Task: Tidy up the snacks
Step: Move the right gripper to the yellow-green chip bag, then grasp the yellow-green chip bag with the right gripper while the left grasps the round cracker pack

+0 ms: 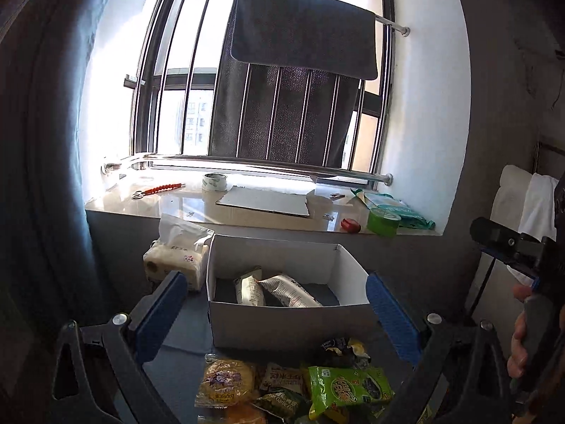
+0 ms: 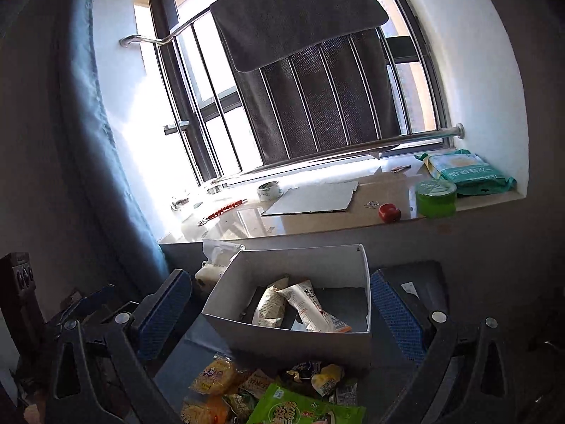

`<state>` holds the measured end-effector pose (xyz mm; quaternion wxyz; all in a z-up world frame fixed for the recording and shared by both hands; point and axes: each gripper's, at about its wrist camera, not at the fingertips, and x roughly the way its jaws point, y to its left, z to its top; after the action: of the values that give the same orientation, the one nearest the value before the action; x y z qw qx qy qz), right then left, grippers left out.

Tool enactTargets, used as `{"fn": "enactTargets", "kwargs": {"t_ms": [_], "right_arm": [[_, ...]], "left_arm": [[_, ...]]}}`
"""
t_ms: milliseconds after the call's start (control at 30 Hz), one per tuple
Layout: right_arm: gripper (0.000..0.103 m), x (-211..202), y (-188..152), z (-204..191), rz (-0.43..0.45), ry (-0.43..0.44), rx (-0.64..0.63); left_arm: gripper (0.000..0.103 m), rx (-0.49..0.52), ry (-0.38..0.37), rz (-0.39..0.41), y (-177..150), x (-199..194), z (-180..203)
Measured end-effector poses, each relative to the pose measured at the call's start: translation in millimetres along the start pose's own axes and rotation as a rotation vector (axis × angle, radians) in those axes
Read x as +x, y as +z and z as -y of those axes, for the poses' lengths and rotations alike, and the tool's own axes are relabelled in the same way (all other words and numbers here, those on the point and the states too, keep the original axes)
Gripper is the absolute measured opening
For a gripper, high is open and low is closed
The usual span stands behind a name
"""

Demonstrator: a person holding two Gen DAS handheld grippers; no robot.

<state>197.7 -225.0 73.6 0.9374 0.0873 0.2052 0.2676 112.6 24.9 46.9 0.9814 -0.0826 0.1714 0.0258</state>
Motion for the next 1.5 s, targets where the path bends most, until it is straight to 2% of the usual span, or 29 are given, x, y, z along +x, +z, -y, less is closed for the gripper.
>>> {"fn": "enactTargets", "kwargs": {"t_ms": [67, 167, 233, 333, 533, 667, 767, 933, 1167, 1367, 1500], "right_arm": [[0.103, -25.0, -10.7, -1.3, 0.028, 0.012, -0.023], [0.103, -53.3, -23.7, -3.5, 0.042, -0.019, -0.054], [0.103, -67.3, -35.6, -1.9, 0.043, -0.024, -0.045], [0.103, -77.4, -59.0, 1.5, 0.005, -0.055, -0.029], [0.103, -92.4, -123.3, 1.5, -0.067, -0.146, -0.086], [0.103, -97.2, -158.5, 2.6, -0.138, -0.146, -0.135], [0.103, -87.3, -177.2, 9.4, -0.217, -0.131, -0.119], [0.103, -59.8, -196.1, 28.0, -0.296, -0.107, -0.021], [0.103, -13.3, -207.6, 49.3, -0.399, -0.075, 0.023], [0.103, 28.8, -209.9, 60.3, -0.478, -0.035, 0.016], [0.103, 41.5, -213.6, 59.0, -0.515, -0.025, -0.015]], "left_arm": [[0.103, -0.031, -0.027, 0.003, -8.7, -17.5, -1.2], [0.103, -0.01, -0.101, -0.069, -19.6, -35.7, 7.1], [0.103, -0.015, -0.104, -0.039, -28.4, -54.2, 11.3], [0.103, -0.017, -0.126, -0.086, -46.6, -68.0, 15.7], [0.103, 0.026, -0.118, -0.186, -85.1, -75.5, 20.6], [0.103, 0.008, -0.129, -0.191, -96.5, -77.8, 16.2], [0.103, -0.012, -0.165, -0.205, -100.1, -76.4, 15.1], [0.103, 0.011, -0.15, -0.194, -100.6, -77.8, 13.5], [0.103, -0.025, -0.149, -0.227, -108.8, -71.0, -2.2], [0.103, -0.038, -0.128, -0.238, -114.2, -69.3, -13.8], [0.103, -0.054, -0.108, -0.256, -119.6, -65.3, -24.3]]}}
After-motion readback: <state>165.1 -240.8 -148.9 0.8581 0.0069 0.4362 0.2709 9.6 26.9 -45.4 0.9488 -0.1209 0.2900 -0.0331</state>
